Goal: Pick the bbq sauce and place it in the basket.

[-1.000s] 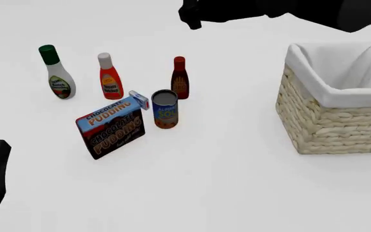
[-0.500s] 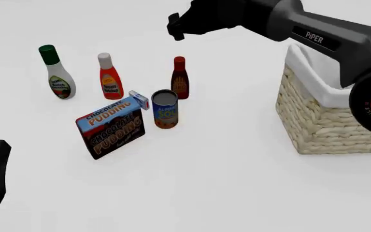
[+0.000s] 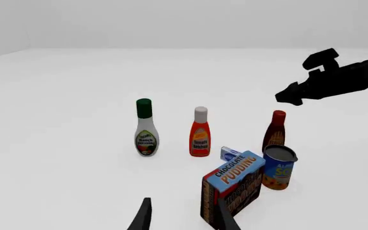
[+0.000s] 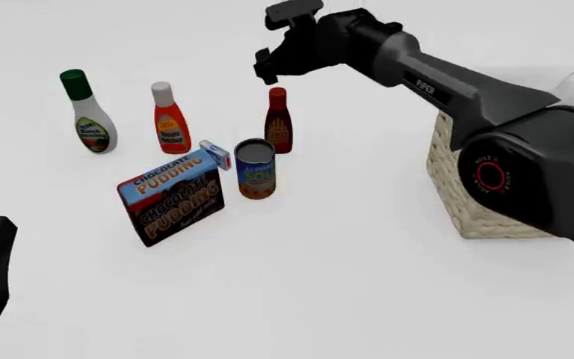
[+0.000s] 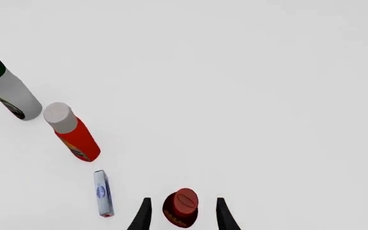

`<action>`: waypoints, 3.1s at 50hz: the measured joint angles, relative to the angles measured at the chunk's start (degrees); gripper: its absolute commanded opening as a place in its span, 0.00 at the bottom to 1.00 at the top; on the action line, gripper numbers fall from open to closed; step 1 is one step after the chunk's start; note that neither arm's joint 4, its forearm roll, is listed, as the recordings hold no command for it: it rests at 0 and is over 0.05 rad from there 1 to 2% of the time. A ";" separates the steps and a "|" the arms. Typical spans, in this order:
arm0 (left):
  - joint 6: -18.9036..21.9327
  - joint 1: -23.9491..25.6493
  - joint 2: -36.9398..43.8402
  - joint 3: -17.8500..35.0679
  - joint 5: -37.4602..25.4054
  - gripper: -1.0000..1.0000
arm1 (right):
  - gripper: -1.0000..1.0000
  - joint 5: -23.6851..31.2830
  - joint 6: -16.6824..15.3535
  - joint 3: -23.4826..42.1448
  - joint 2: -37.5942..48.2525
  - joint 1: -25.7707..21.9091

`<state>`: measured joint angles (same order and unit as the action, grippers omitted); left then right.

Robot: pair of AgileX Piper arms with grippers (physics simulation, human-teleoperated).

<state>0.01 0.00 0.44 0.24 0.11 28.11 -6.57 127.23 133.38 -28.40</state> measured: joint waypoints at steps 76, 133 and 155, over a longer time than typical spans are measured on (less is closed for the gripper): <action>0.00 0.00 0.00 0.00 0.00 1.00 | 0.00 5.61 -0.96 12.73 14.07 0.16; 0.00 0.00 -0.01 0.00 0.00 1.00 | 0.00 2.93 -3.37 -6.65 -17.35 1.18; 0.00 0.00 0.00 0.00 0.00 1.00 | 0.00 4.59 -3.80 -14.26 -29.64 3.94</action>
<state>0.01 -0.01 0.44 0.25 0.11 32.70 -10.37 112.97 103.75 -24.46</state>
